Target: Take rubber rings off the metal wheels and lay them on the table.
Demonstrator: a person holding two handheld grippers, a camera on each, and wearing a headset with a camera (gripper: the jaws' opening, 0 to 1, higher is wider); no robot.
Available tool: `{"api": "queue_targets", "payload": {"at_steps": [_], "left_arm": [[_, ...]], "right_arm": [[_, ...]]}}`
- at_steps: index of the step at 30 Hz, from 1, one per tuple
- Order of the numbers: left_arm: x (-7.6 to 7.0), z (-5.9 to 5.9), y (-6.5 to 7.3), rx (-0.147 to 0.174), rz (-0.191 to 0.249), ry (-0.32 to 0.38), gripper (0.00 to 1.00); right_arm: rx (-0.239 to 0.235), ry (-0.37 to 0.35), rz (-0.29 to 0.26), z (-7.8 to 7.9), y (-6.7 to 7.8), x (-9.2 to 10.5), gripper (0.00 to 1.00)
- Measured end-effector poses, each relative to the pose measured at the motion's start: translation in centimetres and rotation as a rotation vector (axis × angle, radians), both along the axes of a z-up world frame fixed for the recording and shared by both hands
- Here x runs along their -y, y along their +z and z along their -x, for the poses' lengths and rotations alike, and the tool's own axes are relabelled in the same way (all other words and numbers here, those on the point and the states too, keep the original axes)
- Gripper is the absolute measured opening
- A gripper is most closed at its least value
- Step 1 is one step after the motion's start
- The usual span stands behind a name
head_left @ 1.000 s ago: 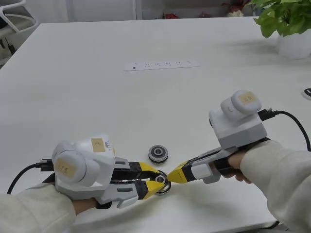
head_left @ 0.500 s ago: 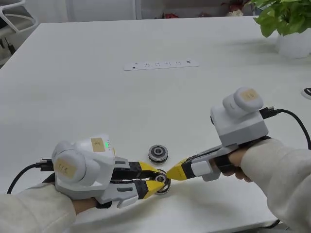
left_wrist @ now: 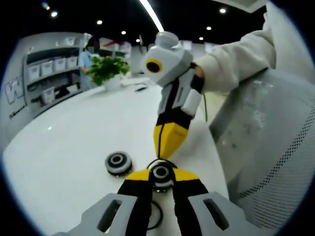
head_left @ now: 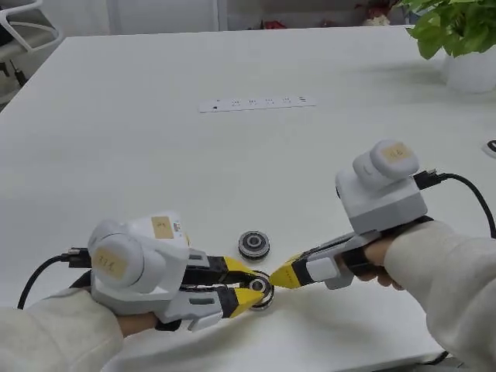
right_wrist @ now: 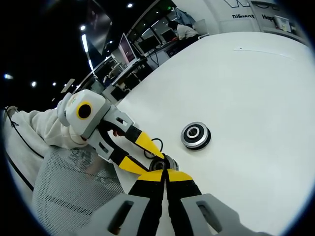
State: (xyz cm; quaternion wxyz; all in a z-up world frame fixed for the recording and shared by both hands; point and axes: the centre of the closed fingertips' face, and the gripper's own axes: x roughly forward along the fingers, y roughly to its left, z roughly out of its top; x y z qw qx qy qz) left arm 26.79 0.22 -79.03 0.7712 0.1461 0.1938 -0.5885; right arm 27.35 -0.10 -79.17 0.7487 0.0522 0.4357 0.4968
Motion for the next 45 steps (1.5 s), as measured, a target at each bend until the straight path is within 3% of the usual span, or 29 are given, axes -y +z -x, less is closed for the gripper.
{"api": "queue_targets", "payload": {"at_steps": [8,15,17,19,23,27,30,34,45], "left_arm": [[-0.1,0.1,1.2,0.037,-0.016,-0.029,0.27],[-0.7,-0.2,3.3,0.048,0.014,-0.023,0.39],[-0.9,-0.2,3.9,0.043,0.022,-0.023,0.43],[-1.2,-0.2,5.1,0.026,0.059,-0.007,0.47],[-2.0,-0.6,6.7,0.071,0.055,0.0,0.52],[-2.9,-0.8,8.0,0.076,0.06,0.012,0.59],[-4.2,-1.0,9.0,0.106,0.057,0.035,0.62],[-6.2,-0.4,9.7,0.118,0.038,0.045,0.65],[-11.0,1.0,10.6,0.104,0.028,0.131,0.82]], "right_arm": [[-0.005,-0.006,-0.004,0.0,0.2,-0.1,0.0],[-0.007,-0.007,-0.011,0.0,0.4,-0.1,0.0],[-0.007,-0.008,-0.007,0.0,0.4,-0.1,0.0],[-0.007,-0.009,-0.003,0.1,0.5,-0.1,0.0],[-0.006,-0.01,-0.009,0.2,0.8,-0.2,0.0],[-0.004,-0.002,-0.01,0.2,1.0,-0.3,0.0],[-0.001,0.002,-0.009,0.1,1.1,-0.3,0.0],[0.002,0.0,-0.018,0.1,1.5,-0.3,0.0],[0.011,-0.02,-0.057,-0.1,2.6,-0.6,0.0]]}}
